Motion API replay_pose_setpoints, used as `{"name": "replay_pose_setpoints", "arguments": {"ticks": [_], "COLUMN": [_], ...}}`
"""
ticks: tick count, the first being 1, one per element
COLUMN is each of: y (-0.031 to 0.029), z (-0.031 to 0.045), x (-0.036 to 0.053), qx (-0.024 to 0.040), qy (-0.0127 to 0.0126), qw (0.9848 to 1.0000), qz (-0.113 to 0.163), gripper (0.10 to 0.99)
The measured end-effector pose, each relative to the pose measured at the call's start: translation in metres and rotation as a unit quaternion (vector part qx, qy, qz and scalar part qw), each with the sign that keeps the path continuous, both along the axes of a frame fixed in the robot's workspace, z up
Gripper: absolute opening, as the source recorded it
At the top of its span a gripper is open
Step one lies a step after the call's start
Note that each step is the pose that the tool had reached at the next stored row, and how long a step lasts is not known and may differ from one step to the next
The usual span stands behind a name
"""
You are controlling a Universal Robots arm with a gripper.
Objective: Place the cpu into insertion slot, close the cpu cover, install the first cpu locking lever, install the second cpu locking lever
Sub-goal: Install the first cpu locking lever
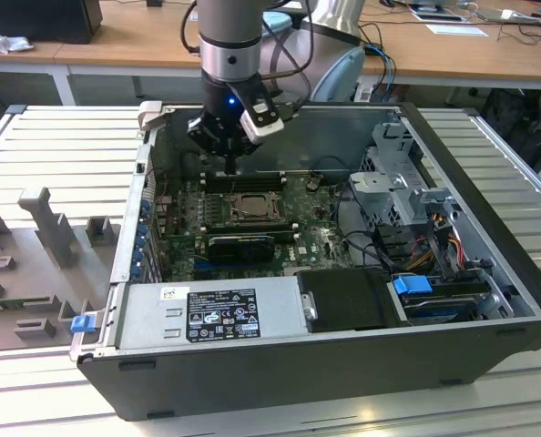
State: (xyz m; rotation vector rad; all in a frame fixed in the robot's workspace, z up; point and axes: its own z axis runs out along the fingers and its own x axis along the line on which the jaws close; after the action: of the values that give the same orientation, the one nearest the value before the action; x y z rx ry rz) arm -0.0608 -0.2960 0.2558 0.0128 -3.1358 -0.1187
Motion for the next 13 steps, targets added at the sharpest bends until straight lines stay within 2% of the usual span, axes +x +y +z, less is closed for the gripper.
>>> {"name": "replay_pose_setpoints", "arguments": {"ticks": [2, 3, 4, 5, 6, 9, 13], "y": [0.0, -0.0001, -0.0001, -0.0003, -0.0003, -0.0002, 0.0016], "z": [-0.0006, -0.0006, -0.0007, -0.0011, -0.0042, -0.0124, -0.021], "x": [0.0092, 0.0127, 0.0133, 0.0134, 0.0134, 0.0155, 0.0226], "qx": [0.0005, 0.0038, 0.0118, 0.0268, 0.029, 0.029, 0.029], "qy": [0.0002, 0.0002, 0.0003, 0.0003, 0.0002, 0.0006, 0.0007], "qw": [1.0, 1.0, 0.9999, 0.9996, 0.9996, 0.9995, 0.9994], "qz": [0.0, 0.0, 0.0, 0.0, 0.0, 0.01, 0.017], "gripper": [0.106, 0.106, 0.106, 0.106, 0.106, 0.106, 0.106]}}
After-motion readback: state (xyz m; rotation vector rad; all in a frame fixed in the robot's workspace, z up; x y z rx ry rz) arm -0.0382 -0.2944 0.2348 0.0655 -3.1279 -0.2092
